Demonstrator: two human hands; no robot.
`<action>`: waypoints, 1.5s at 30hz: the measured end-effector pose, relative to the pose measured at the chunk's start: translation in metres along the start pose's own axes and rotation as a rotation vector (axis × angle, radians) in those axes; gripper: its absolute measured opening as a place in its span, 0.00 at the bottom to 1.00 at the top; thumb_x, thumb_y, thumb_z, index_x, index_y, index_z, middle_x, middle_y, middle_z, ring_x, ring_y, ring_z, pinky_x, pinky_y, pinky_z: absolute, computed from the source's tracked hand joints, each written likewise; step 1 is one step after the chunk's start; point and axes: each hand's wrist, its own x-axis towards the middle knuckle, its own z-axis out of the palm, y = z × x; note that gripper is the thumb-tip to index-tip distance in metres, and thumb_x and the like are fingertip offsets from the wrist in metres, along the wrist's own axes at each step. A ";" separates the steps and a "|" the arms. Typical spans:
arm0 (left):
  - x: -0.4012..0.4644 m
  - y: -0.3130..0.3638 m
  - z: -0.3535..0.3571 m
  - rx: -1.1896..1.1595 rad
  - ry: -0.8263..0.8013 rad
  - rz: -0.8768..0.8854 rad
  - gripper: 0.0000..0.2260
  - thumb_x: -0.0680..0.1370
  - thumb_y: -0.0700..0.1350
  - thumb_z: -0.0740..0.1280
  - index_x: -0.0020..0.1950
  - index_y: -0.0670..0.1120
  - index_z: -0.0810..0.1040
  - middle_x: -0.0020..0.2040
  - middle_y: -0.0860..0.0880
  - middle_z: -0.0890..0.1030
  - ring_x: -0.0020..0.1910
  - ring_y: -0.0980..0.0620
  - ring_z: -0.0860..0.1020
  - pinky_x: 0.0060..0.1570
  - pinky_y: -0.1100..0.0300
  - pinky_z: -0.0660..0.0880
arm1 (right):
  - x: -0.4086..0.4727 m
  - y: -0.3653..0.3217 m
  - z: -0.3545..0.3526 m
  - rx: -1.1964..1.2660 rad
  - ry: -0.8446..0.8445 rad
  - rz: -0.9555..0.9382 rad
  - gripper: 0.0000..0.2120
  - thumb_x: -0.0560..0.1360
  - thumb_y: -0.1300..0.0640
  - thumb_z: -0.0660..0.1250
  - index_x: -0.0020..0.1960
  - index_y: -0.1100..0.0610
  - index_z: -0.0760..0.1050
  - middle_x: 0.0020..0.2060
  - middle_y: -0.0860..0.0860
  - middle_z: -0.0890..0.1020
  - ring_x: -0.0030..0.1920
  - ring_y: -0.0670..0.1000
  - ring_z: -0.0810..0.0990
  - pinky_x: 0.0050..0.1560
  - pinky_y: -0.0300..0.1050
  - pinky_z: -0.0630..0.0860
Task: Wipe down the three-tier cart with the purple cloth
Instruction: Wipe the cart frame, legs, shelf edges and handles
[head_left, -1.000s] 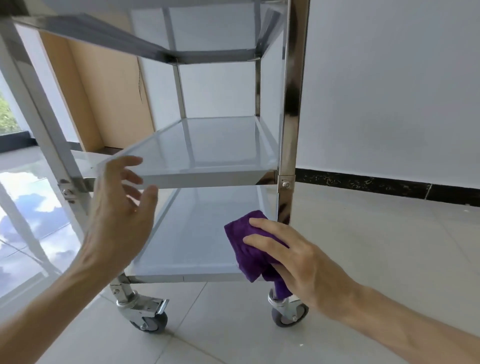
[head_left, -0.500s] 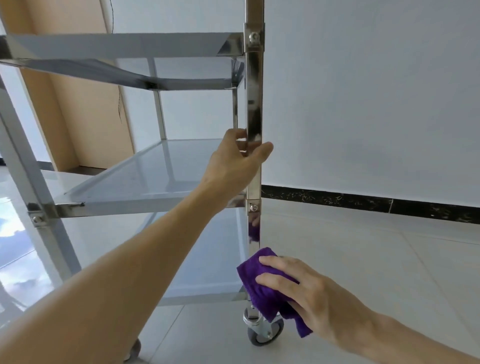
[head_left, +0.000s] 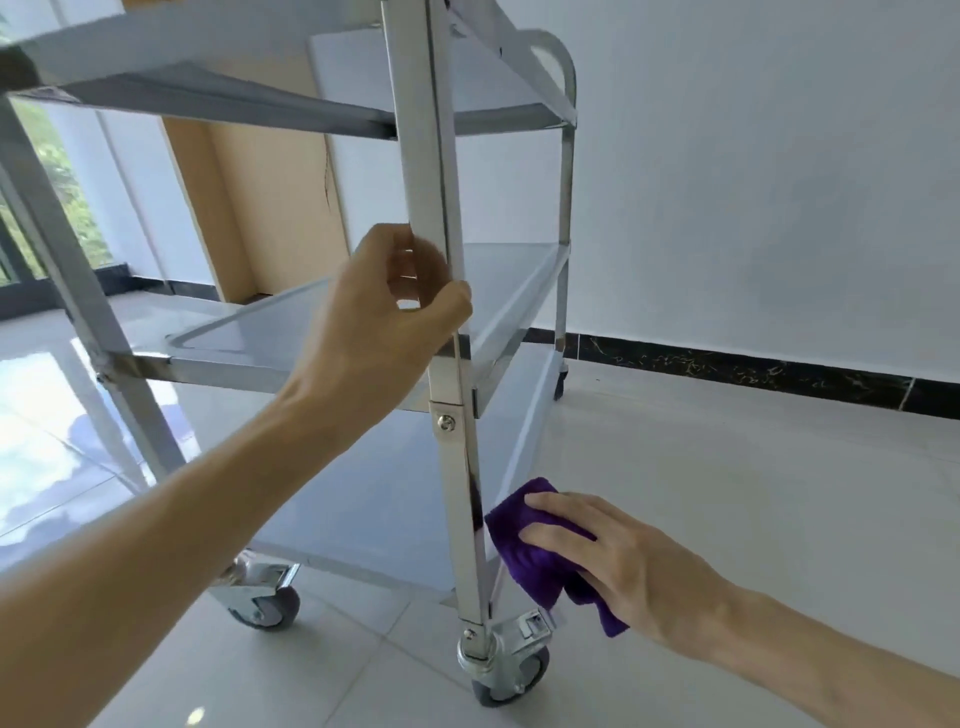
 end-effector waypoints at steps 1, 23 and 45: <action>-0.005 0.000 -0.011 0.021 0.020 -0.002 0.06 0.75 0.41 0.70 0.49 0.50 0.75 0.40 0.55 0.80 0.41 0.57 0.81 0.37 0.72 0.74 | 0.007 -0.004 0.005 0.009 -0.006 -0.019 0.33 0.78 0.65 0.67 0.74 0.41 0.60 0.77 0.40 0.55 0.75 0.41 0.56 0.67 0.35 0.68; -0.111 -0.048 -0.234 0.257 0.347 -0.218 0.16 0.72 0.58 0.72 0.58 0.57 0.77 0.52 0.56 0.82 0.54 0.51 0.81 0.58 0.44 0.77 | 0.182 -0.160 0.131 0.139 -0.104 -0.338 0.33 0.76 0.61 0.70 0.76 0.48 0.60 0.77 0.50 0.60 0.73 0.53 0.63 0.71 0.51 0.66; -0.167 -0.152 -0.236 0.103 0.454 -0.580 0.24 0.71 0.24 0.64 0.49 0.55 0.71 0.67 0.65 0.74 0.63 0.59 0.77 0.59 0.43 0.78 | 0.229 -0.200 0.188 -0.464 -0.223 -0.328 0.40 0.56 0.61 0.82 0.65 0.55 0.71 0.65 0.62 0.77 0.57 0.67 0.79 0.59 0.65 0.75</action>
